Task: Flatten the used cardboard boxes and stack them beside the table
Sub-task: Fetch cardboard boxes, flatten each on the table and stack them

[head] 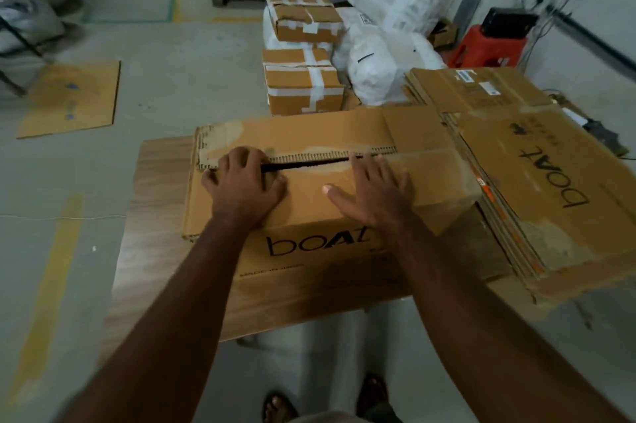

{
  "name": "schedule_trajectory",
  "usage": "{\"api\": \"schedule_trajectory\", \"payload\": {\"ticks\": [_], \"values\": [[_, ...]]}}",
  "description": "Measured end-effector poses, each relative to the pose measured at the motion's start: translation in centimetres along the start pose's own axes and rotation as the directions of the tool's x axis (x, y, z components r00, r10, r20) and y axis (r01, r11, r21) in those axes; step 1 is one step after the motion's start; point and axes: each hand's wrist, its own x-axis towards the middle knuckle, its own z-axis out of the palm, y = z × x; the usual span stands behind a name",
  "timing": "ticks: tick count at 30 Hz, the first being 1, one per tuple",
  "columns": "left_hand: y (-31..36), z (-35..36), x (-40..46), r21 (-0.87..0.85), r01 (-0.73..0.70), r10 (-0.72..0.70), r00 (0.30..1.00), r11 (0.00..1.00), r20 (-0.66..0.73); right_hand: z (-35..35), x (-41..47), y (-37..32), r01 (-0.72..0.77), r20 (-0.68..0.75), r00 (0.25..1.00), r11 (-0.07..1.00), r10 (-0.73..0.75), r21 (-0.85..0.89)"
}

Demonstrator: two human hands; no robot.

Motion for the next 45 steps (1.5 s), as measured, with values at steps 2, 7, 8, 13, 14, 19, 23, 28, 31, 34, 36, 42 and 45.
{"api": "schedule_trajectory", "payload": {"ticks": [2,7,8,13,14,19,23,28,31,34,36,42,45], "values": [[-0.2,-0.1,-0.5,0.009,-0.019,0.019,1.000,1.000,-0.001,0.9,-1.2,0.0,-0.006,-0.019,1.000,1.000,0.006,0.014],[0.1,0.3,-2.0,0.031,0.002,-0.001,1.000,1.000,-0.017,2.4,-2.1,0.5,0.040,-0.144,0.989,0.999,-0.040,-0.001],[0.2,0.2,-2.1,0.026,0.020,-0.020,1.000,0.999,-0.015,2.6,-2.2,0.6,0.084,-0.197,0.977,0.996,-0.086,-0.019],[1.2,0.3,-3.8,0.086,0.172,-0.164,0.982,0.981,-0.092,3.1,-2.7,1.6,0.258,-0.193,0.943,0.962,-0.270,-0.085],[1.5,0.5,-4.2,0.100,0.220,-0.207,0.971,0.970,-0.120,2.8,-2.7,1.8,0.275,-0.170,0.943,0.958,-0.286,-0.085],[2.2,0.9,-4.3,0.104,0.450,-0.417,0.877,0.887,-0.239,0.1,0.3,1.1,0.409,-0.218,0.870,0.894,-0.442,-0.180],[2.1,1.3,-3.7,0.125,0.511,-0.464,0.841,0.851,-0.280,0.1,5.6,-1.3,0.548,-0.365,0.728,0.812,-0.580,-0.199],[2.6,1.0,-4.1,0.114,0.537,-0.495,0.828,0.836,-0.264,1.7,8.8,-3.4,0.617,-0.369,0.660,0.752,-0.654,-0.232],[3.4,0.6,-3.8,0.175,0.576,-0.531,0.811,0.798,-0.245,2.3,8.9,-3.5,0.596,-0.468,0.625,0.769,-0.625,-0.232],[4.6,-0.1,-2.7,0.292,0.588,-0.540,0.808,0.754,-0.234,2.0,8.8,-3.9,0.570,-0.516,0.624,0.794,-0.586,-0.211],[5.6,-0.7,-1.5,0.376,0.617,-0.579,0.784,0.691,-0.222,1.8,8.8,-3.9,0.578,-0.526,0.615,0.790,-0.587,-0.206],[7.1,-2.1,-0.2,0.584,0.452,-0.477,0.870,0.674,-0.122,1.5,8.9,-3.7,0.561,-0.571,0.619,0.812,-0.540,-0.160],[6.2,-4.2,-0.3,0.590,0.395,-0.412,0.904,0.704,-0.114,1.6,9.4,-3.8,0.529,-0.622,0.615,0.838,-0.485,-0.131]]}}
